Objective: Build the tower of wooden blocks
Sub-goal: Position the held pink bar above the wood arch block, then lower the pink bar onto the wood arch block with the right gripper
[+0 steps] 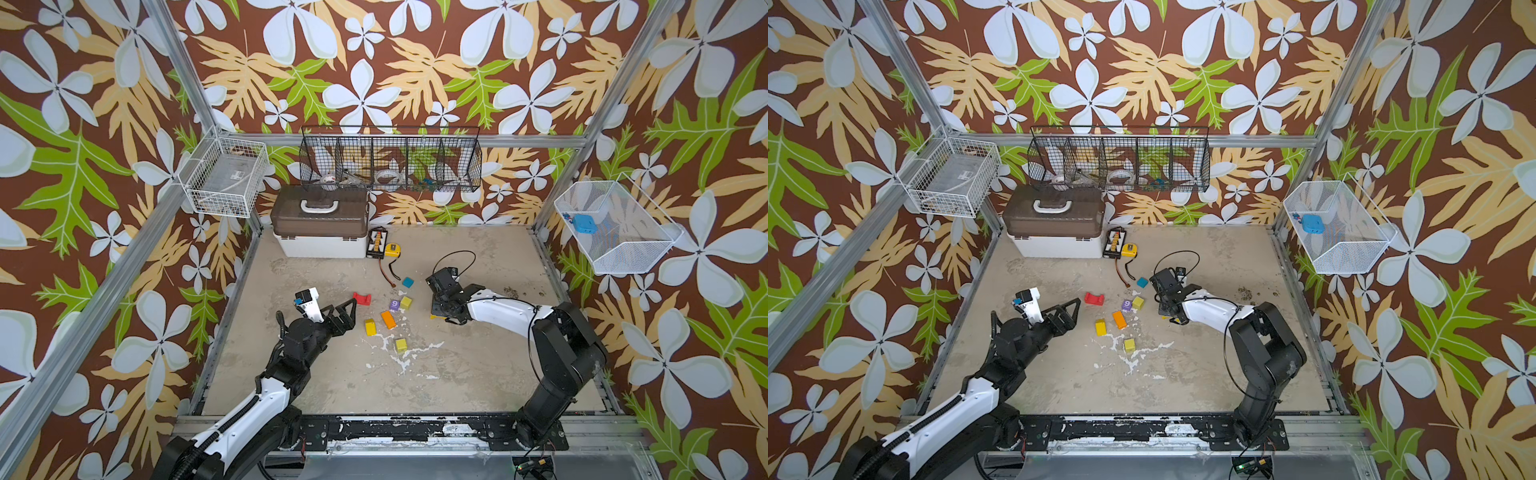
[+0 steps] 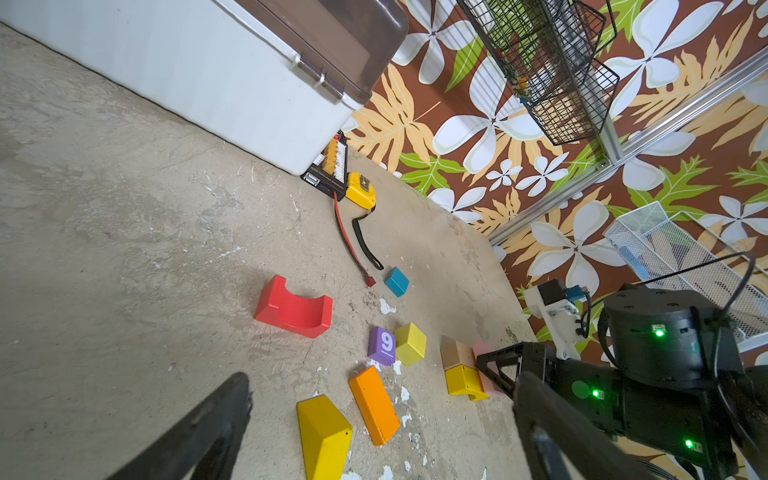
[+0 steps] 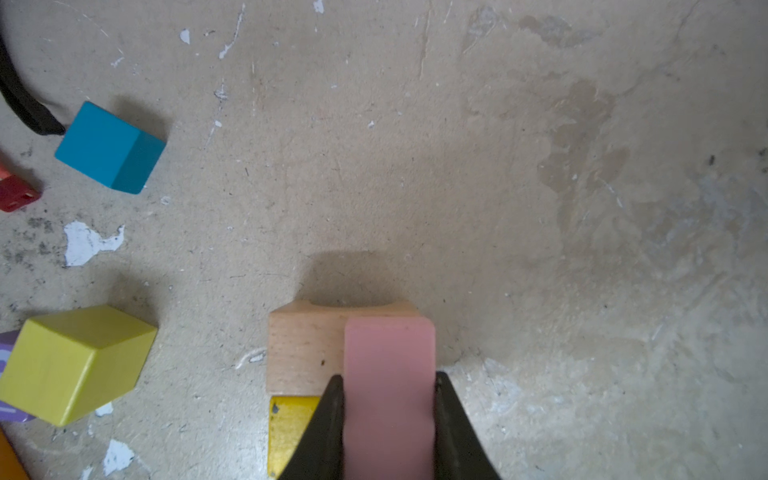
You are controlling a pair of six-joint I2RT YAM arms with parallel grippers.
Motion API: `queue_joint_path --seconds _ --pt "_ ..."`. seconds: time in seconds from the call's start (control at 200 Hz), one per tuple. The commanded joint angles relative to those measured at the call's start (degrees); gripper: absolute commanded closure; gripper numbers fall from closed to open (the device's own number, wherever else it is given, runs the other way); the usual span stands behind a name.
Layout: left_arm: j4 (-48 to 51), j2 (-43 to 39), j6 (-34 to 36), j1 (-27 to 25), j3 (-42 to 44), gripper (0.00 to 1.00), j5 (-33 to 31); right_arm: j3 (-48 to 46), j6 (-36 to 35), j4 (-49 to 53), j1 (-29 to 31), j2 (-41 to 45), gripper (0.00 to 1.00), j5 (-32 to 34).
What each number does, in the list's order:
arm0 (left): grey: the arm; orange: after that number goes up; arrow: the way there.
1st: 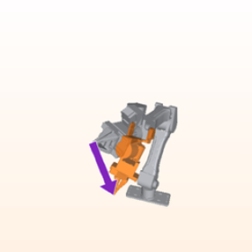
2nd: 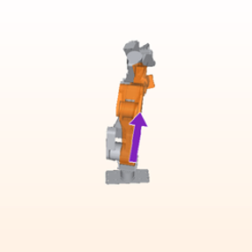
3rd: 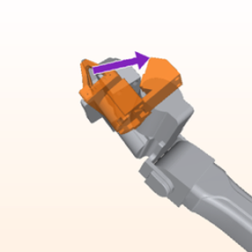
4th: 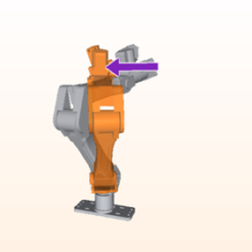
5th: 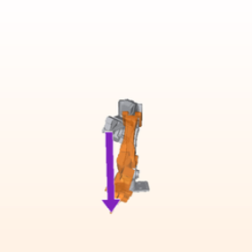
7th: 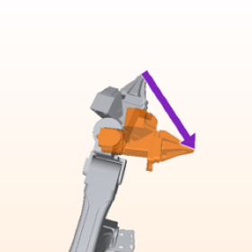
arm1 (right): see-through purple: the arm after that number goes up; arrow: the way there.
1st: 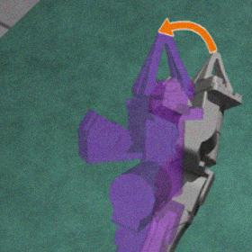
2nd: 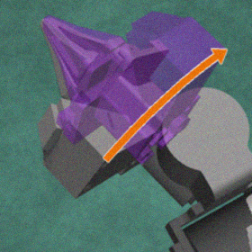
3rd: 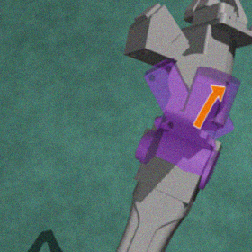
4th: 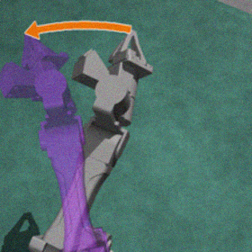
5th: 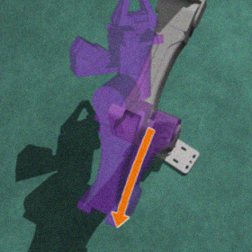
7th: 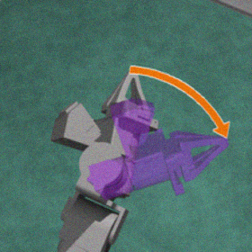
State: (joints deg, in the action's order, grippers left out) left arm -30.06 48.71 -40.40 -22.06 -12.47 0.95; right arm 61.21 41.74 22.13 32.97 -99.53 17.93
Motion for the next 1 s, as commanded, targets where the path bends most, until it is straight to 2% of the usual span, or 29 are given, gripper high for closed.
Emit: queue_joint_path --seconds 0.0,0.08,0.38,0.585,0.806,0.991 --pt "-1.3 0.0 -0.1 0.0 -0.4 0.0 0.2 0.3 0.1 -0.2 0.0 -0.1 0.67 0.4" --pt "-1.3 0.0 -0.1 0.0 -0.4 0.0 0.3 0.3 0.1 -0.2 0.0 -0.1 0.67 0.5" --pt "-1.3 0.0 -0.1 0.0 -0.4 0.0 0.3 0.3 0.0 -0.1 0.0 0.1 0.53 0.5" --pt "-1.3 0.1 -0.2 0.0 -0.5 0.0 0.4 0.3 -0.2 0.0 0.0 0.6 0.53 1.0" --pt "-1.3 0.2 -0.3 0.0 -0.5 0.0 0.4 0.9 -0.6 0.4 0.0 0.1 0.6 1.7" --pt "-1.4 0.2 -0.3 0.0 -0.5 0.0 0.4 1.4 -1.0 0.5 0.0 -0.6 0.61 1.5"
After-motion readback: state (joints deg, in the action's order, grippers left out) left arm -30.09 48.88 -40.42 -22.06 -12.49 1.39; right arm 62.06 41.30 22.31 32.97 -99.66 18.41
